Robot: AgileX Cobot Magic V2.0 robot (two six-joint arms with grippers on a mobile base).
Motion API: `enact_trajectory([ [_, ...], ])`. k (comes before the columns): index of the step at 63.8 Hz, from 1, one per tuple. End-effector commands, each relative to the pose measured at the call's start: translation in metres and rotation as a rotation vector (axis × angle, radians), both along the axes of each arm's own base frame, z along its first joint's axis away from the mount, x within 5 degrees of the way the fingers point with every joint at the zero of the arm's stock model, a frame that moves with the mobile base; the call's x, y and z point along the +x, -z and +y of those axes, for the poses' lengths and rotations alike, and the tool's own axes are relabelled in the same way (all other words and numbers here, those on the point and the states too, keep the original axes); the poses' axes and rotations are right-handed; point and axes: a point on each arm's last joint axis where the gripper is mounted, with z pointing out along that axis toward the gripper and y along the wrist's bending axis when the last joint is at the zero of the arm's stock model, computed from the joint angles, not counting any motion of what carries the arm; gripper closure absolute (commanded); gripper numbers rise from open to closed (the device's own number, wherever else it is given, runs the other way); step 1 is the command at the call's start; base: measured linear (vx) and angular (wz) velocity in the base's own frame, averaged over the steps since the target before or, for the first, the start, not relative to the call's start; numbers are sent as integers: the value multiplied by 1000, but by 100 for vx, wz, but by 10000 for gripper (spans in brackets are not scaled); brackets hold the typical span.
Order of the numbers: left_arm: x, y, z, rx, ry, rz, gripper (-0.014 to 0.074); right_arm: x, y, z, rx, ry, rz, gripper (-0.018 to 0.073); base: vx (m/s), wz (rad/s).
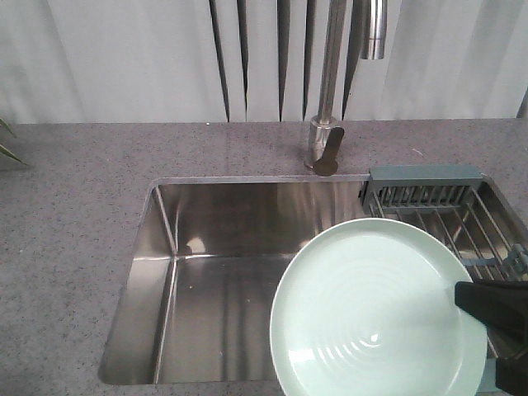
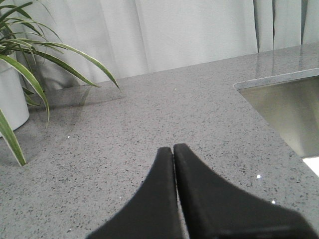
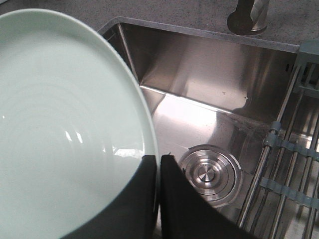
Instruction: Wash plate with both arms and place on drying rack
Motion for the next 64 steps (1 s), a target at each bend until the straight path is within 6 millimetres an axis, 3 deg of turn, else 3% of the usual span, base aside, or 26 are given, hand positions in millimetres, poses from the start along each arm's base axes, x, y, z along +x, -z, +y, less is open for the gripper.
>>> enact_trajectory([
  [1, -2, -16, -1, -6, 5, -111, 603, 3, -12, 0, 42, 17, -54, 561, 3, 0],
  [64, -2, -16, -1, -6, 5, -111, 603, 3, -12, 0, 42, 17, -54, 561, 1, 0],
])
